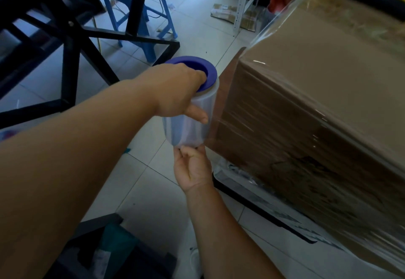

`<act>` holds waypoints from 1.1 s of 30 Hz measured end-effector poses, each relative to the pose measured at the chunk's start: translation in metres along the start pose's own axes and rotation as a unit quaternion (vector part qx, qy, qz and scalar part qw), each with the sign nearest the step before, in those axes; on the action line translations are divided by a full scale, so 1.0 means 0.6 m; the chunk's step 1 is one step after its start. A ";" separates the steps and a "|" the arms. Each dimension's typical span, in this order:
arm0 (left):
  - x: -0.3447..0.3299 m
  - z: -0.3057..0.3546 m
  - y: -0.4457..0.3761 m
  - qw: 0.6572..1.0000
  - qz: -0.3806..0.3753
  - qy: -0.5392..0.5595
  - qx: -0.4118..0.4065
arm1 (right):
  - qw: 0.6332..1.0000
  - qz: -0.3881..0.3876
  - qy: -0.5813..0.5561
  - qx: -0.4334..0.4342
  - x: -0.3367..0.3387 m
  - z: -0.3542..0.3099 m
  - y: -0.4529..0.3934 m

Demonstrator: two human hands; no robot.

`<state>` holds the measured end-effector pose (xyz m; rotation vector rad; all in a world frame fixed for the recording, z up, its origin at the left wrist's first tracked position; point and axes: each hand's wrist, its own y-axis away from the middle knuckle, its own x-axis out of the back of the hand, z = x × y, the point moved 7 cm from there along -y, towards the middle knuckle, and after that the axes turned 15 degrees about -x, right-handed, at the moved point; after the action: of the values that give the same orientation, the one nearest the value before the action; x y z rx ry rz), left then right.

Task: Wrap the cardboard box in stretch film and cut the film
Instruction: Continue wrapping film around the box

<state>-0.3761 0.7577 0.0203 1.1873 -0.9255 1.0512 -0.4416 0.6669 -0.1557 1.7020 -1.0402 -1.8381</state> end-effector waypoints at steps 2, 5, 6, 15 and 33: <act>0.001 -0.007 -0.006 1.000 0.009 0.008 -0.001 | 1.000 0.005 0.006 -0.001 -0.005 -0.003 -0.004; 0.006 -0.017 -0.014 1.000 0.019 0.004 0.000 | 1.000 0.007 0.021 0.000 -0.015 -0.011 -0.007; 0.008 -0.020 -0.017 1.000 0.021 0.001 0.000 | 1.000 0.008 0.026 0.002 -0.018 -0.015 -0.008; 0.030 -0.031 -0.067 1.000 0.007 -0.013 -0.023 | 1.000 0.010 0.016 0.017 -0.042 -0.047 -0.032; 0.035 -0.092 -0.144 0.982 -0.057 -0.047 -0.176 | 0.988 0.016 -0.139 0.068 -0.097 -0.053 -0.081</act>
<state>-0.2859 0.8100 0.0096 0.9857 -1.0547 0.7077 -0.3930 0.7335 -0.1536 1.5191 -1.3224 -2.0659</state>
